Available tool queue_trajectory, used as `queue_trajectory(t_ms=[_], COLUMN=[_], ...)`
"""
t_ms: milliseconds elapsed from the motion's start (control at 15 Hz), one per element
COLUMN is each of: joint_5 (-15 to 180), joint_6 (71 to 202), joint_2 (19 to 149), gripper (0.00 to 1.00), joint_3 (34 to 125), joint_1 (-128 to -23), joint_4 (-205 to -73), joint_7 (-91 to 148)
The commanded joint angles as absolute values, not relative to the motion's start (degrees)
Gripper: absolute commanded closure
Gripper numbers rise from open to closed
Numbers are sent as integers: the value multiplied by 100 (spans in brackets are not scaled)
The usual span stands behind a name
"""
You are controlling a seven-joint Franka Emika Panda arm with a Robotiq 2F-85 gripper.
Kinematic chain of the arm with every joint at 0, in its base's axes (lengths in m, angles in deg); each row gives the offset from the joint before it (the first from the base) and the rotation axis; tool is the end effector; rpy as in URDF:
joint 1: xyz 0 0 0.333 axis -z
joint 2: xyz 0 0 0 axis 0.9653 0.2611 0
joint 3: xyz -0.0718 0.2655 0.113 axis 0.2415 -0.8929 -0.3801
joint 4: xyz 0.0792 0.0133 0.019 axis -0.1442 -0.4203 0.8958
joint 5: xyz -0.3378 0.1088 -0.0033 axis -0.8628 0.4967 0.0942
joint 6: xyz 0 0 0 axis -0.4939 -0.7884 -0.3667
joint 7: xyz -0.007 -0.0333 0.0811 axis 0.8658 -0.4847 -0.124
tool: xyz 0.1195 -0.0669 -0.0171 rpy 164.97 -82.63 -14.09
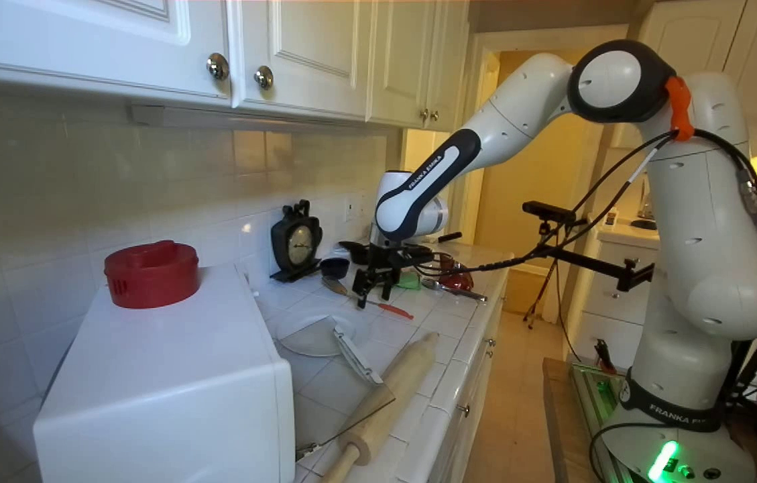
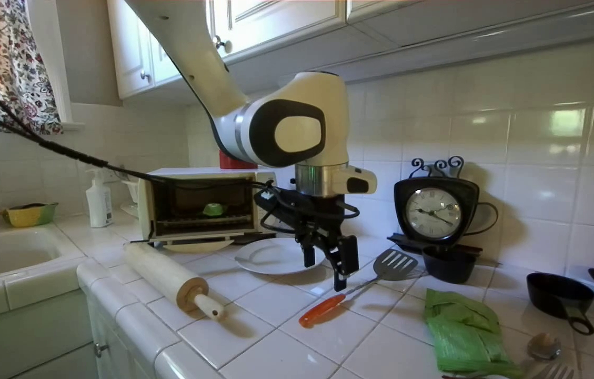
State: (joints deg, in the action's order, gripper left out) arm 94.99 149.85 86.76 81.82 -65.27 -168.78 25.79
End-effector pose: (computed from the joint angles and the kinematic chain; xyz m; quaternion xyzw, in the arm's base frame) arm 0.5377 -0.1526 0.2432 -0.9739 0.2168 -0.0631 0.0218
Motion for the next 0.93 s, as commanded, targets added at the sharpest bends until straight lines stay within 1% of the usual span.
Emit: queue_trajectory(t_ms=[0, 267, 467, 867], joint_5=[9775, 9608, 9573, 9394], joint_6=[15230, 15201, 14892, 14567], joint_2=[8363, 7991, 7778, 7867], gripper=[0, 0, 0, 0], joint_3=[8178, 8376, 8409, 8444], joint_1=[-6486, -6469, -6339, -6246], joint_4=[-17373, -17793, -17941, -17842], joint_7=[2776, 2886, 2367, 1471])
